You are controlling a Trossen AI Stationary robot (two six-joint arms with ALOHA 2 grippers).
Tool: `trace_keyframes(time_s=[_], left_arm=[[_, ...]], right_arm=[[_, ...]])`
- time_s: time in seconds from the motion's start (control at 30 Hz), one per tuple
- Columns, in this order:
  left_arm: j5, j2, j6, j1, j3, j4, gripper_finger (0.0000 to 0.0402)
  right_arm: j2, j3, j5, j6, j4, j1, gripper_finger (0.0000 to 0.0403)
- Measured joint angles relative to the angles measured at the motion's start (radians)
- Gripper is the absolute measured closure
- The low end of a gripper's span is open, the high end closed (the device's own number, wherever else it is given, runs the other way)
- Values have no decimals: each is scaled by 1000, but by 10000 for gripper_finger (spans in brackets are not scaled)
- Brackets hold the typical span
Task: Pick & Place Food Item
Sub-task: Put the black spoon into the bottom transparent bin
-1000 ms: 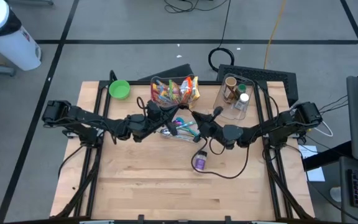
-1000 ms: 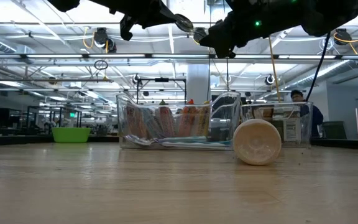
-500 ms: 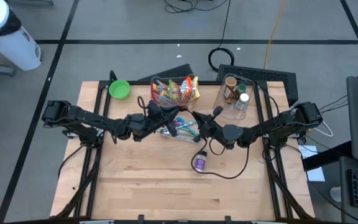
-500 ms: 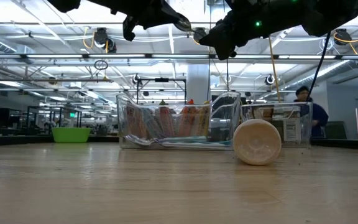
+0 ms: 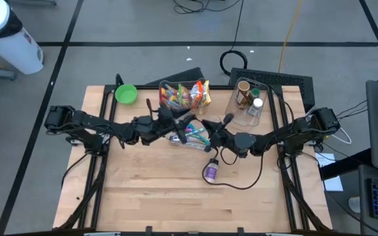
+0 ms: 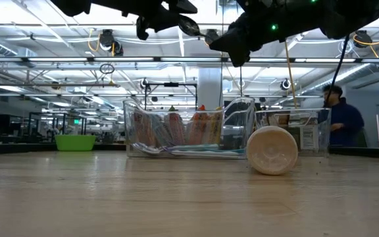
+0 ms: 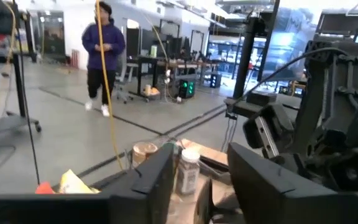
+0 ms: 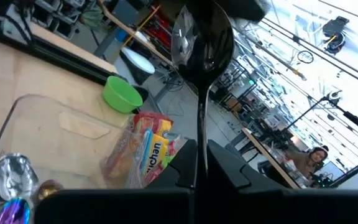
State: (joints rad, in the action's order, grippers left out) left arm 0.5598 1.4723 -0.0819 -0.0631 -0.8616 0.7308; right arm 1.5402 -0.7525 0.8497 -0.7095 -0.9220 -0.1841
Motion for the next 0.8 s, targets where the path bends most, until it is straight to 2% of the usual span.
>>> trace_keyframes(time_s=[0.2,0.43,0.63,0.8], left_arm=[[2,-2,131,-4,0,104,197],[25,-97,276,-30,0,86,179],[27,-212,332,-51,0,-56,178],[25,-316,326,-58,0,-272,178]], right_arm=[[0,0,13,-13,42,0,400],[-30,0,12,37,187,0,399],[-70,-1,11,48,245,14,399],[-137,-81,-15,86,454,34,399]])
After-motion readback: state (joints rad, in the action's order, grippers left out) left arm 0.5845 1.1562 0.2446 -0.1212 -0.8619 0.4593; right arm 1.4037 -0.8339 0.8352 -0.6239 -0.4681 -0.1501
